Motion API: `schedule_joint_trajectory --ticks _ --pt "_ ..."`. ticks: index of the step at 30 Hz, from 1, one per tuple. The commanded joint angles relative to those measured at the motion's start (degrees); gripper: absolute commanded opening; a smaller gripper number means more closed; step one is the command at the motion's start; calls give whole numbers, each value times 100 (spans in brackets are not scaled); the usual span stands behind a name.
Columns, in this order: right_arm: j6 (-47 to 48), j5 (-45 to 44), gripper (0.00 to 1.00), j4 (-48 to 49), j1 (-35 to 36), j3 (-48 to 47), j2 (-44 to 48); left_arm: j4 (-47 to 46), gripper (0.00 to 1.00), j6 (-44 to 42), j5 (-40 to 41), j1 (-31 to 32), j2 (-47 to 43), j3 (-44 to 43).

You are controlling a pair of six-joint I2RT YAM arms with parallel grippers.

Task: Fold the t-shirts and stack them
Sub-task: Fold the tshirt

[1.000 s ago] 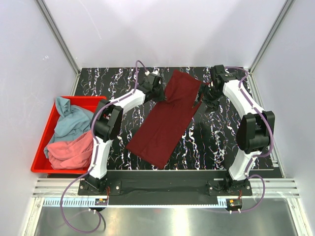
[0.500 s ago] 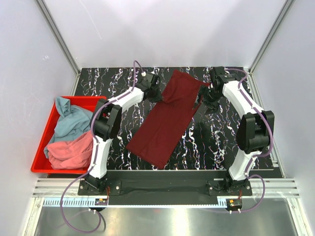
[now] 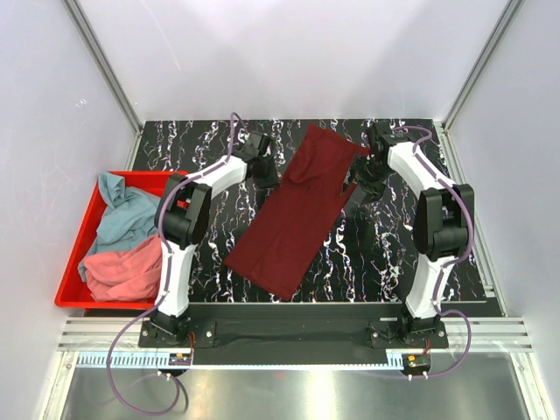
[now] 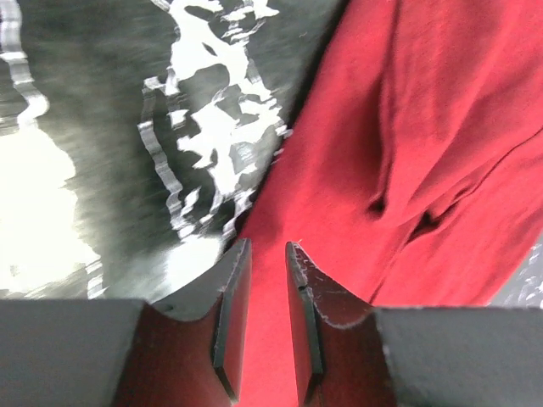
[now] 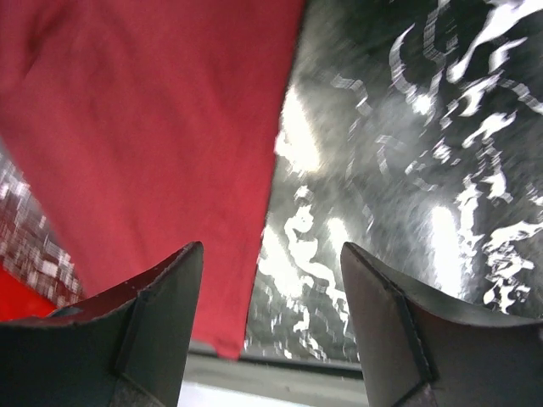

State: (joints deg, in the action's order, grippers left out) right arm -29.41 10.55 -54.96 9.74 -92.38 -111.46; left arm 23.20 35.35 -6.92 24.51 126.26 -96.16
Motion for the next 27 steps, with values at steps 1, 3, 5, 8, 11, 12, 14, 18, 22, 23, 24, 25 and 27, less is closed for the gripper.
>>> schedule_joint_trajectory --ticks 1,3,5,8,11,12,14,18,22,23,24,25,27 --pt "-477 -692 72 283 37 -385 -174 412 28 -782 14 -140 -881 9" --pt "-609 -852 72 363 116 -526 -332 527 30 -1047 59 -140 -1163 272" --pt "-671 -1001 72 442 221 -851 -586 545 34 -1390 24 -131 -1671 825" --pt "-715 -1011 72 346 406 -1438 -1042 352 45 -1750 -555 -70 -2269 1649" --pt "-724 -905 72 345 573 -1713 -1360 579 46 -2041 -802 185 -2544 2204" --pt "-689 -914 73 337 617 -1748 -1404 615 46 -2076 -750 281 -2727 2346" --pt "-610 -923 72 302 818 -1792 -1501 650 46 -2112 -697 544 -2930 2671" --pt "-478 -1239 72 302 1319 -1626 -1545 625 46 -1752 -635 888 -3361 3383" --pt "-706 -1537 72 319 1549 -1240 -1642 659 46 -1287 -478 1231 -3433 3893" --pt "-707 -1590 72 337 1566 -1204 -1668 677 46 -1190 -390 1257 -3380 3955" --pt "-663 -1652 72 354 1575 -1160 -1695 694 46 -1102 -354 1275 -3284 3999" --pt "-610 -1783 72 415 1575 -1090 -1721 738 45 -953 -354 1284 -3170 4000" --pt "-400 -2003 72 460 1575 -1046 -1861 914 45 -846 -336 1301 -2801 3956"
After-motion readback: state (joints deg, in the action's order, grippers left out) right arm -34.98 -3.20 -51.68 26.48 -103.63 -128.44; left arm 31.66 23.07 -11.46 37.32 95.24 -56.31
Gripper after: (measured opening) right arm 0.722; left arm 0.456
